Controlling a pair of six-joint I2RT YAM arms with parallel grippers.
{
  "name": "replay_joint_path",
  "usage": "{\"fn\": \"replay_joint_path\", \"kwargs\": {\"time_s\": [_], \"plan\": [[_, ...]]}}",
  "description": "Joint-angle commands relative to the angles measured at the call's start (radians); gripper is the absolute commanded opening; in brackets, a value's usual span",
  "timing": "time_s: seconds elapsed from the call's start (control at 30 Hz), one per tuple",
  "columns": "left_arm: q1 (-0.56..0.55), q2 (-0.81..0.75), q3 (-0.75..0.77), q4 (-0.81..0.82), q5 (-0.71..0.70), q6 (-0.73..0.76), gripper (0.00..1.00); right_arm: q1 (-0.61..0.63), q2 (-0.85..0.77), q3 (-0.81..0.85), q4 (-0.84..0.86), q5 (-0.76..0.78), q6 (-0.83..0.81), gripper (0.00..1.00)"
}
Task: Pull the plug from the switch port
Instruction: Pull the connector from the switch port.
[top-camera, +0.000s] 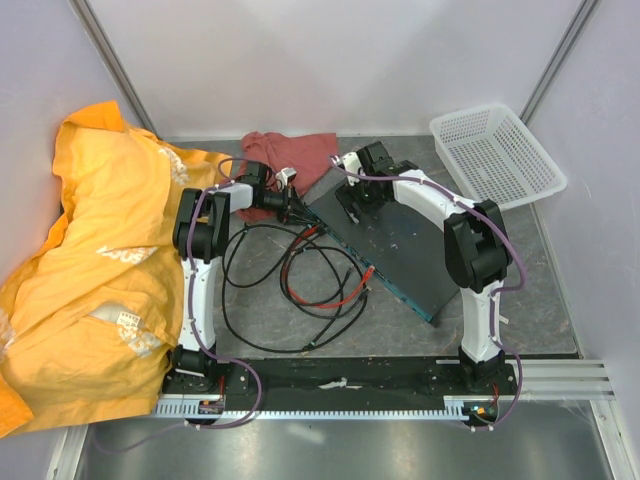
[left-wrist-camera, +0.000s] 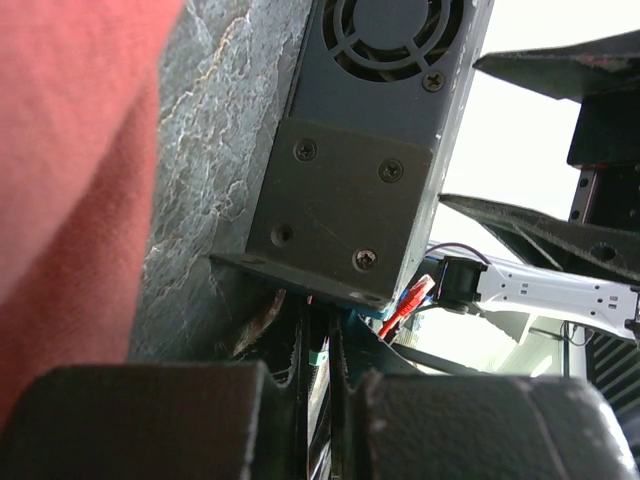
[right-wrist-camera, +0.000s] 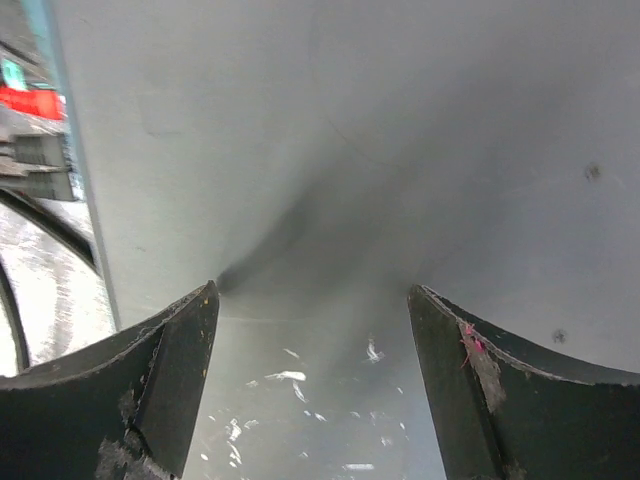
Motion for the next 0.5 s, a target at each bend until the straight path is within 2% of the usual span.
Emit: {"fn": "replay_joint_path", "kwargs": {"time_s": [0.0, 0.1, 0.23, 0.27, 0.33, 0.47], "plan": [[0.098, 0.027, 0.066, 0.058, -0.111, -0.014, 0.02, 0.056, 0.018, 0.07, 0.024, -0.053, -0.05, 0.85], [0.083, 0.085, 0.154, 0.135, -0.083, -0.099, 0.02, 0.088, 0.047, 0.087, 0.021, -0.041, -0.058, 0.88], [0.058, 0.131, 0.243, 0.143, -0.068, -0.148, 0.02, 0.133, 0.072, 0.082, -0.007, -0.029, -0.087, 0.93], [0.058, 0.133, 0.22, 0.166, -0.062, -0.178, 0.01, 0.143, 0.065, 0.072, -0.008, 0.0, -0.104, 0.98], [0.061, 0.135, 0.18, 0.255, -0.039, -0.263, 0.01, 0.165, 0.064, 0.038, -0.008, 0.051, -0.121, 0.98], [0.064, 0.115, 0.096, 0.324, -0.039, -0.286, 0.02, 0.171, 0.072, 0.006, 0.007, 0.209, -0.095, 0.98]]}}
